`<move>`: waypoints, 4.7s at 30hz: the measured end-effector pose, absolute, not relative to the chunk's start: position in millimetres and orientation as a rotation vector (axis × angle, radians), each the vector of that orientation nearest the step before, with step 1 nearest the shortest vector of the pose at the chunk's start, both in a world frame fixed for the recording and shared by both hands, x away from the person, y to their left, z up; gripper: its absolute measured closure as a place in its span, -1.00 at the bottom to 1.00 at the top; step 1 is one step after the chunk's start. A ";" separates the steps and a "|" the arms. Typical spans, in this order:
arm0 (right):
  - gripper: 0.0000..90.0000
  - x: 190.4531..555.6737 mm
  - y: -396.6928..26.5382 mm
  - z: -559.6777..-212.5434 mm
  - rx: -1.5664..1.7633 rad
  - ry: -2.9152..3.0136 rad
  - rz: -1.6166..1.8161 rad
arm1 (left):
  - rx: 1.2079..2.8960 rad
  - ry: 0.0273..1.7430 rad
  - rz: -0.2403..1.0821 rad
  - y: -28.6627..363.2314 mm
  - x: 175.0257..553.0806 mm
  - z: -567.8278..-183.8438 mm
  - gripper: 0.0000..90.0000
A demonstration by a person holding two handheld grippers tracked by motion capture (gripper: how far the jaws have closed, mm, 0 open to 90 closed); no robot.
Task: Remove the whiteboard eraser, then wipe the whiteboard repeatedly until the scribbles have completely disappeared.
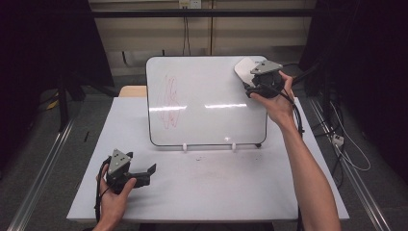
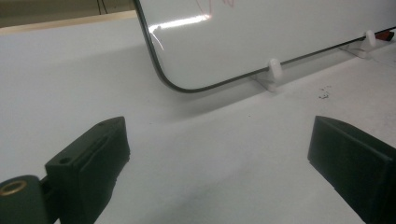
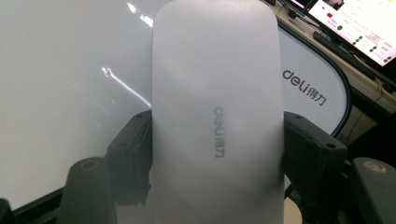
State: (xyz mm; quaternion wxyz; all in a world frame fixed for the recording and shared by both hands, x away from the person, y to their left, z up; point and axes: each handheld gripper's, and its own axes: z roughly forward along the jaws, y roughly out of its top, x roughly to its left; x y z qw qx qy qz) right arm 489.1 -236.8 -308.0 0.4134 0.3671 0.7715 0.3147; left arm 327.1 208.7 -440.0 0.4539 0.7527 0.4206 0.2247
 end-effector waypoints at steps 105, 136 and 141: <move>-0.29 486.5 -63.3 -299.6 0.645 1.999 1.023 | 1.810 1.053 0.580 223.3 328.8 -435.6 -0.88; -0.29 509.9 -27.7 -311.2 0.642 1.936 0.780 | 1.822 1.043 0.571 224.2 325.6 -435.6 -0.88; -0.29 507.9 -24.4 -314.8 0.655 1.932 0.778 | 1.820 1.039 0.572 222.9 325.0 -434.9 -0.88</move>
